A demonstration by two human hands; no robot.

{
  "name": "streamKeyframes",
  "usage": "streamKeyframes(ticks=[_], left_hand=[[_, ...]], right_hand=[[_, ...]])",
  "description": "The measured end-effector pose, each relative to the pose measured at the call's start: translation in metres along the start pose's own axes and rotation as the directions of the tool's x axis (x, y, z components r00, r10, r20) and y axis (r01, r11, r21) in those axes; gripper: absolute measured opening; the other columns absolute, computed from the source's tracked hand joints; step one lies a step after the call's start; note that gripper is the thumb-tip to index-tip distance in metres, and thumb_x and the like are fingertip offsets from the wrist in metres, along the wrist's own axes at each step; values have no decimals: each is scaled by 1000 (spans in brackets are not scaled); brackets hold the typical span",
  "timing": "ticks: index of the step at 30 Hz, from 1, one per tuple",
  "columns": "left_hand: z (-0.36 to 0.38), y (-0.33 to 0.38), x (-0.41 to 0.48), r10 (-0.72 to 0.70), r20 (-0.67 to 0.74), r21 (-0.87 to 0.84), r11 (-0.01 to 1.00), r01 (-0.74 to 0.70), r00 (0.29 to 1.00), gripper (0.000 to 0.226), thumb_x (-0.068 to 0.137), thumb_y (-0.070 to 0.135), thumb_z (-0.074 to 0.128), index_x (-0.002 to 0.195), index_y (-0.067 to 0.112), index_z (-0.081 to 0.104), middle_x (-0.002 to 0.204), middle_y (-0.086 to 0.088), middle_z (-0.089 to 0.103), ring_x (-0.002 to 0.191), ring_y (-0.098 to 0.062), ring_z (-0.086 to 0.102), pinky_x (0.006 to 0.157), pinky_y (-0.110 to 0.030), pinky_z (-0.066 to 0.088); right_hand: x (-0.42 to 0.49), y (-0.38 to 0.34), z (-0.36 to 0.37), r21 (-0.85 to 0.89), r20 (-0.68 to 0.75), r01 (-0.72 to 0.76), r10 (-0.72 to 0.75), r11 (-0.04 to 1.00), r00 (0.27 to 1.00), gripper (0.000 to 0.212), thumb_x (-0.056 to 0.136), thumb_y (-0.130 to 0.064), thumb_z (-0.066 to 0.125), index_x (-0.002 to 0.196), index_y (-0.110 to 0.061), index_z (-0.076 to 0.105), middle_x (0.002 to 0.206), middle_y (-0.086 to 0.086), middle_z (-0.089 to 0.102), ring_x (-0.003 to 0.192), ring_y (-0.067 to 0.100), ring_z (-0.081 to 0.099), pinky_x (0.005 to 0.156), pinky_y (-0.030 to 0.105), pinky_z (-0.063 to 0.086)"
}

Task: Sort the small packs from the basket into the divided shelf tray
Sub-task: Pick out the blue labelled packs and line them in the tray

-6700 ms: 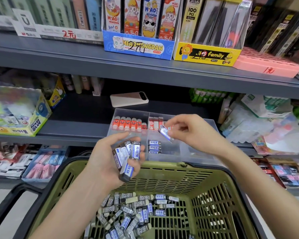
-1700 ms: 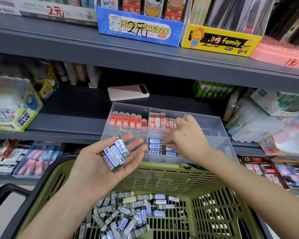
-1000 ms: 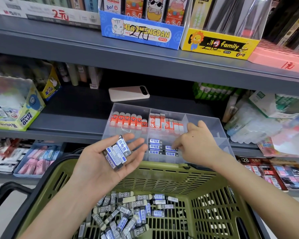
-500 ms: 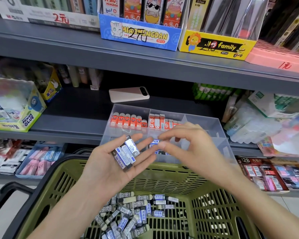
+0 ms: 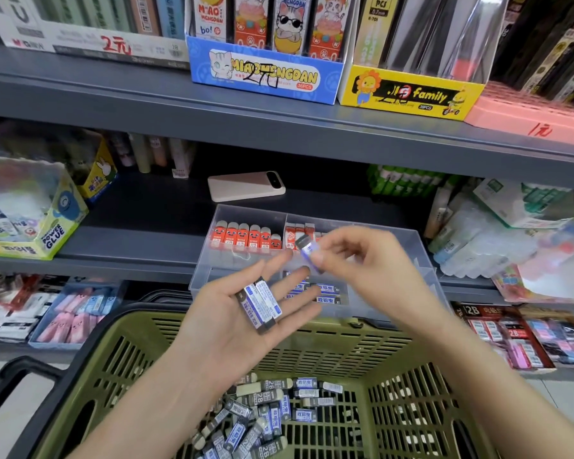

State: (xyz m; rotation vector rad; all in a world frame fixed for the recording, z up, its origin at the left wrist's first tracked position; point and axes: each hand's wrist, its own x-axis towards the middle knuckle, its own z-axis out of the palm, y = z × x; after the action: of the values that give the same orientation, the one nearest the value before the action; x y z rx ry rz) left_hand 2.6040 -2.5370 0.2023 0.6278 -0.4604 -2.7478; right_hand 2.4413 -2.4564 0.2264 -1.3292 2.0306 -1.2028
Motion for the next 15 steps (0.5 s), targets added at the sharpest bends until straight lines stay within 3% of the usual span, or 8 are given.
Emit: streamKeyframes(ticks=[3, 6, 8, 11, 15], left_hand=[[-10, 6, -4, 7, 6, -1, 1000, -7, 1000, 45, 70, 15, 63, 112, -1, 68, 122, -27, 61, 109, -49, 59, 87, -62, 48], [-20, 11, -10, 4, 8, 13, 1000, -4, 1000, 46, 70, 15, 65, 112, -1, 68, 124, -27, 60, 111, -48, 58, 86, -61, 49], [-25, 14, -13, -2, 24, 7, 1000, 1, 1000, 45, 71, 13, 68, 114, -1, 67, 126, -27, 58, 113, -48, 57, 85, -60, 50], [-32, 17, -14, 6, 45, -29, 1000, -5, 999, 62, 58, 5, 83, 117, -2, 64, 129, -28, 56, 115, -49, 55, 86, -60, 50], [-35, 18, -14, 6, 51, -51, 999, -4, 999, 70, 51, 4, 87, 117, -2, 64, 129, -28, 56, 116, -49, 55, 87, -60, 49]], right_hand=[[20, 18, -25, -381, -35, -27, 15, 924, 999, 6, 78, -32, 73, 78, -26, 73, 68, -17, 64, 72, -2, 54, 69, 12, 38], [29, 36, -20, -757, 80, 63, -4, 651, 997, 19, 81, -43, 66, 95, -32, 71, 82, -15, 66, 86, 6, 51, 80, 23, 30], [30, 44, -8, -835, 123, 119, -29, 537, 992, 20, 82, -46, 63, 95, -33, 69, 90, -12, 69, 95, 14, 53, 83, 26, 26], [28, 49, 5, -844, 82, 116, -88, 524, 993, 21, 83, -48, 61, 88, -30, 71, 85, -10, 70, 90, 15, 54, 78, 27, 24], [27, 54, 16, -899, 117, 139, -78, 414, 990, 25, 89, -44, 52, 93, -29, 71, 86, -4, 70, 91, 18, 52, 78, 29, 27]])
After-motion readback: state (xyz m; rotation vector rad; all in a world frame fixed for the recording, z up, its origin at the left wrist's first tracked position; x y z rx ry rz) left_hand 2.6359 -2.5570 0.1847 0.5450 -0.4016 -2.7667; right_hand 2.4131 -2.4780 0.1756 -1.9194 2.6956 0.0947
